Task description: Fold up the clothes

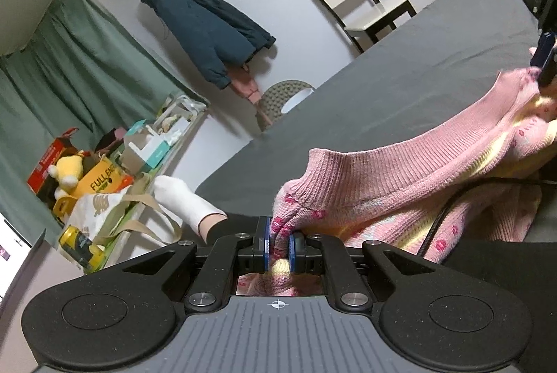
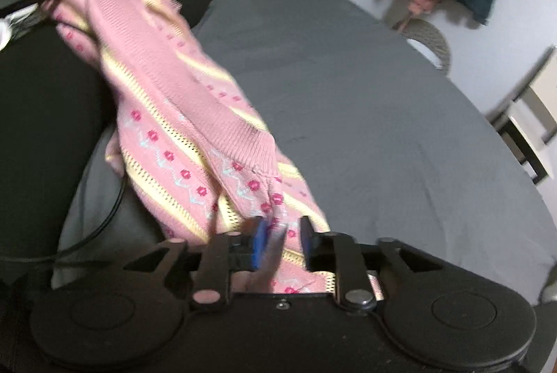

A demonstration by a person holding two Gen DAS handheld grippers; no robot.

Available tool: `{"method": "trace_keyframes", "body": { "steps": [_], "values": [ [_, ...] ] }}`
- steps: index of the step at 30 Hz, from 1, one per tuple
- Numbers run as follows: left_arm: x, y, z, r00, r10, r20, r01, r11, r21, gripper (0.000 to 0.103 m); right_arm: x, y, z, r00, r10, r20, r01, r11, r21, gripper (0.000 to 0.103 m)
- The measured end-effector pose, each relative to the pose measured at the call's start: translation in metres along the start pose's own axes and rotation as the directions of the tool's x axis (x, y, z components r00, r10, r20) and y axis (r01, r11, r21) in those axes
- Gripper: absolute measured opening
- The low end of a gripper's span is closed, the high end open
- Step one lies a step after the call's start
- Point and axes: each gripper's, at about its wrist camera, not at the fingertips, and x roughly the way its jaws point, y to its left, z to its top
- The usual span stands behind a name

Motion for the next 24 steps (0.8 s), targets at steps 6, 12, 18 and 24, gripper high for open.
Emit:
{"method": "trace_keyframes", "body": {
  "steps": [6, 12, 18, 24],
  "values": [
    [0.0, 0.0, 0.001, 1.0, -0.006, -0.001, 0.006, 1.0, 0.004, 0.009, -0.002, 0.015, 0.003, 0.999, 0.048, 0.013, -0.046, 0.994, -0.097, 0.039],
    [-0.001, -0.003, 0.001, 1.0, 0.003, -0.001, -0.003, 1.0, 0.019, 0.009, 0.005, 0.017, 0.011, 1.0, 0.006, 0.006, -0.006, 0.997, -0.072, 0.038],
    [-0.007, -0.009, -0.002, 0.998, 0.06, 0.027, -0.062, 0.996, 0.063, 0.009, 0.004, 0.025, 0.001, 0.996, -0.087, -0.009, 0.086, 0.996, -0.022, 0.008],
    [-0.026, -0.012, 0.002, 0.977, 0.186, 0.109, -0.201, 0.969, 0.147, 0.009, -0.049, 0.039, -0.003, 0.869, -0.448, 0.209, 0.464, 0.885, -0.033, 0.007]
  ]
}}
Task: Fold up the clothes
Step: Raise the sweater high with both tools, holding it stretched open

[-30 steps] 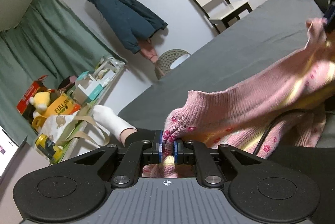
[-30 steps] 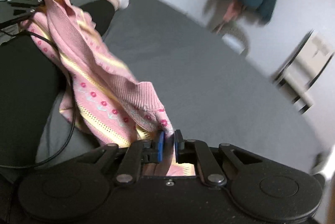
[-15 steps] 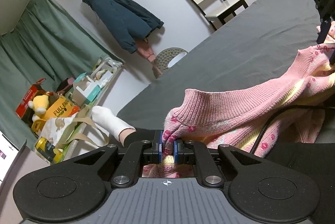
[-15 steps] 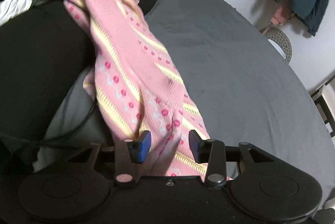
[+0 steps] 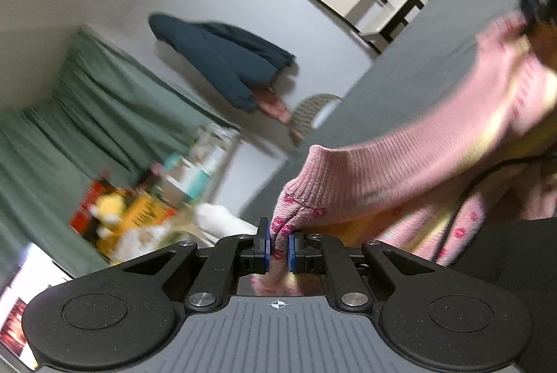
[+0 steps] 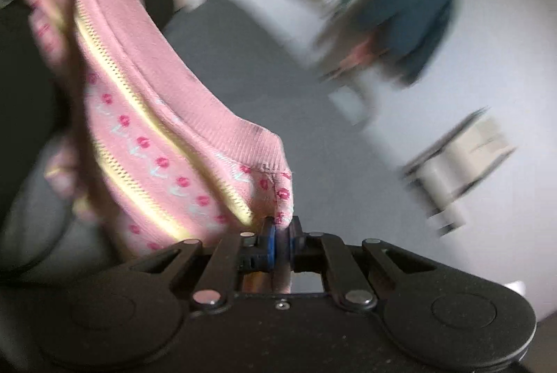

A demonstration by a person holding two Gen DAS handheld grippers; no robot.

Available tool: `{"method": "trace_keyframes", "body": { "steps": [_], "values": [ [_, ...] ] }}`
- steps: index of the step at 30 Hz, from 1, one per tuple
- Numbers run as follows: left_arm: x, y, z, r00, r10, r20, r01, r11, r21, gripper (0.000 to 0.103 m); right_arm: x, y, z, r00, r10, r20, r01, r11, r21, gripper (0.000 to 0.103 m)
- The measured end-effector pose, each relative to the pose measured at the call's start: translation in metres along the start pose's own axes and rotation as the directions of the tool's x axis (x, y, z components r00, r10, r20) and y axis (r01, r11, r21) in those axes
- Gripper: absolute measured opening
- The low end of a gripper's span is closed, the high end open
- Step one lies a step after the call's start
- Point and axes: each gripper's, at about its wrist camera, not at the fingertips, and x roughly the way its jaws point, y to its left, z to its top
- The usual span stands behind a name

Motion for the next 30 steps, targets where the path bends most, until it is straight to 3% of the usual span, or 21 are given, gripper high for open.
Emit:
{"method": "trace_keyframes", "body": {
  "steps": [1, 3, 6, 8, 14, 17, 18, 20, 22, 26, 28, 29, 30],
  "values": [
    [-0.004, 0.003, 0.004, 0.999, 0.028, 0.02, -0.029, 0.999, 0.017, 0.009, -0.012, -0.009, 0.002, 0.996, -0.079, 0.047, 0.079, 0.997, 0.009, 0.007],
    [-0.012, 0.013, 0.016, 0.993, 0.09, 0.07, -0.093, 0.995, 0.039, 0.009, -0.032, -0.026, 0.008, 0.966, -0.223, 0.13, 0.22, 0.975, 0.035, 0.007],
    [-0.026, 0.036, 0.04, 0.97, 0.188, 0.152, -0.196, 0.98, 0.04, 0.009, -0.065, -0.062, 0.02, 0.876, -0.422, 0.235, 0.406, 0.907, 0.115, 0.007],
    [-0.037, 0.055, 0.059, 0.94, 0.258, 0.223, -0.272, 0.962, 0.036, 0.009, -0.088, -0.084, 0.032, 0.801, -0.519, 0.298, 0.491, 0.855, 0.168, 0.008],
    [-0.069, 0.129, 0.13, 0.797, 0.43, 0.424, -0.461, 0.887, -0.034, 0.009, -0.161, -0.152, 0.073, 0.529, -0.725, 0.441, 0.663, 0.678, 0.318, 0.008],
    [-0.08, 0.175, 0.169, 0.719, 0.486, 0.496, -0.512, 0.854, -0.094, 0.009, -0.194, -0.188, 0.095, 0.369, -0.795, 0.482, 0.731, 0.569, 0.377, 0.008],
    [-0.084, 0.19, 0.183, 0.691, 0.505, 0.518, -0.528, 0.841, -0.115, 0.009, -0.206, -0.199, 0.102, 0.328, -0.807, 0.491, 0.74, 0.542, 0.398, 0.008],
    [-0.094, 0.217, 0.206, 0.651, 0.533, 0.541, -0.532, 0.828, -0.176, 0.009, -0.227, -0.218, 0.112, 0.271, -0.818, 0.508, 0.736, 0.516, 0.438, 0.008],
    [-0.104, 0.237, 0.224, 0.628, 0.555, 0.545, -0.515, 0.822, -0.243, 0.009, -0.241, -0.229, 0.119, 0.237, -0.818, 0.524, 0.749, 0.498, 0.437, 0.008],
    [-0.116, 0.241, 0.237, 0.6, 0.576, 0.555, -0.484, 0.814, -0.321, 0.009, -0.255, -0.237, 0.113, 0.162, -0.828, 0.537, 0.771, 0.446, 0.456, 0.008],
    [-0.121, 0.24, 0.243, 0.592, 0.579, 0.561, -0.463, 0.813, -0.352, 0.009, -0.253, -0.244, 0.112, 0.158, -0.833, 0.531, 0.765, 0.443, 0.467, 0.008],
    [-0.12, 0.238, 0.245, 0.595, 0.571, 0.565, -0.448, 0.82, -0.356, 0.009, -0.247, -0.249, 0.112, 0.173, -0.832, 0.526, 0.765, 0.45, 0.46, 0.008],
    [-0.113, 0.236, 0.249, 0.612, 0.551, 0.567, -0.426, 0.834, -0.351, 0.009, -0.234, -0.255, 0.113, 0.206, -0.83, 0.519, 0.765, 0.467, 0.444, 0.008]
  ]
}}
